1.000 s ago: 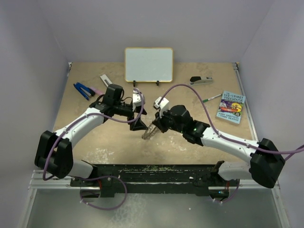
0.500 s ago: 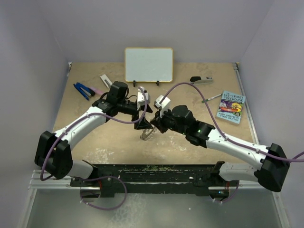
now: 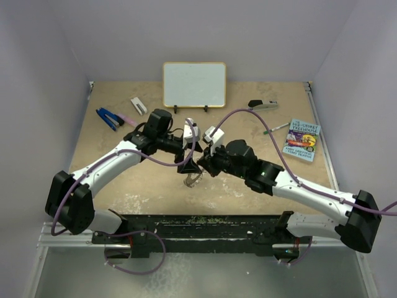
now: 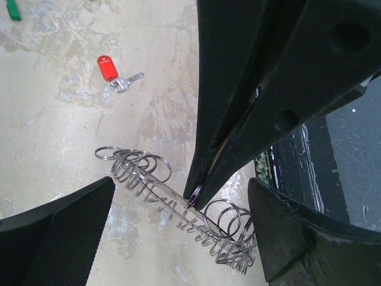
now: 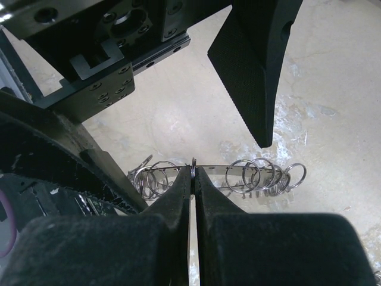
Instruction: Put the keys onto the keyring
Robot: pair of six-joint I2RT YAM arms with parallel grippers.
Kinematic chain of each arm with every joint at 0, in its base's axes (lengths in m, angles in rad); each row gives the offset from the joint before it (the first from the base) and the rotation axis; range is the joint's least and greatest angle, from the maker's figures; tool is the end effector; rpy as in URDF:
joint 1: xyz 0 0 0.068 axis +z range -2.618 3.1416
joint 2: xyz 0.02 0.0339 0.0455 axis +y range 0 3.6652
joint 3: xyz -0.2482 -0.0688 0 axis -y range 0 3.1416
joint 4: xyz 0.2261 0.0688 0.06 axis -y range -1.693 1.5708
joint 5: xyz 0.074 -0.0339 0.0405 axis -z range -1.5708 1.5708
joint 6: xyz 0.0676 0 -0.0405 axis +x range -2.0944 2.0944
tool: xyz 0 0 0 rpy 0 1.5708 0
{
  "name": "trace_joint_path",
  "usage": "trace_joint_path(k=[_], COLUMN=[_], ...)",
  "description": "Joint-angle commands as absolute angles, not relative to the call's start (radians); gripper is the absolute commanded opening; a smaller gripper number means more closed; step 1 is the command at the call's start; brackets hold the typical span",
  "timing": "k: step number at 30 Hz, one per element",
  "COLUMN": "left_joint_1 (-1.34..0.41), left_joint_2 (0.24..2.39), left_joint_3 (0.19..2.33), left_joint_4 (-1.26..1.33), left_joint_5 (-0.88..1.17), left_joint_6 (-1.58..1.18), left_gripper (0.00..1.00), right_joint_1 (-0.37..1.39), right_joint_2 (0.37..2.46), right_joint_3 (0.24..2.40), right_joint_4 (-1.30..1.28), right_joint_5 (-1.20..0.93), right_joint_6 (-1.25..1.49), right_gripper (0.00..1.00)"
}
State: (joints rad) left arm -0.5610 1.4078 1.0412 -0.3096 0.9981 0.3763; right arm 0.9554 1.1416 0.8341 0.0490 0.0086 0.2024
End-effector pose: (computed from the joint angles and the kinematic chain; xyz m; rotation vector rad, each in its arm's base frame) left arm 0.2226 -0.2070 0.2641 1.4125 1.5963 -1.2105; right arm 0.1663 0.2342 0.2917 -0.6948 1.7746 0.7959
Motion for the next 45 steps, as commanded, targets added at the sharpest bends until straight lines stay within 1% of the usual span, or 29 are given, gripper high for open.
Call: trace_joint_path(k=[1,7,9,16,21,29,35,38,41,45], left_joint_1=[-0.566,-0.566,-0.564,-0.564,-0.564,-0.564,-0.565,-0.564,-0.564,-0.564], left_joint_2=[1.377,1.357,1.353,1.347,1.343,1.342,1.342,1.342,1.341,1.336], left_joint_3=[1.067,1.062,1.061,1.079,1.090,1.093,1.099,1.106,1.120,1.142], left_joint_4=[-0.337,-0.418,-0.448,-0.503,-0.529,-0.525,-0.523,-0.531,-0.545,-0.580], left_joint_5=[1.000,0.974,0.977,1.051,1.104,1.124,1.132,1.137,1.139,1.142], left_joint_6=[0.452,0.582,0.624,0.724,0.744,0.750,0.747,0.749,0.751,0.758], left_gripper=[0.95,0.95,0.93,0.77,0.73,0.62,0.56,0.51,0.51,0.57], right_joint_1=[0.960,0.960,0.960,0.960,0.962,0.969,0.977,0.980,0.984,0.989], right_joint_2=[1.094,1.054,1.040,1.030,1.034,1.050,1.057,1.060,1.066,1.073], right_joint_3=[0.890,0.875,0.874,0.874,0.869,0.875,0.876,0.877,0.883,0.889], right_joint_4=[0.094,0.076,0.065,0.028,0.040,0.045,0.041,0.040,0.036,0.023], right_joint_5=[-0.013,-0.079,-0.109,-0.159,-0.162,-0.176,-0.182,-0.183,-0.183,-0.162], right_joint_6=[0.218,0.227,0.229,0.234,0.238,0.239,0.241,0.243,0.244,0.244], right_gripper=[0.00,0.00,0.00,0.00,0.00,0.00,0.00,0.00,0.00,0.00])
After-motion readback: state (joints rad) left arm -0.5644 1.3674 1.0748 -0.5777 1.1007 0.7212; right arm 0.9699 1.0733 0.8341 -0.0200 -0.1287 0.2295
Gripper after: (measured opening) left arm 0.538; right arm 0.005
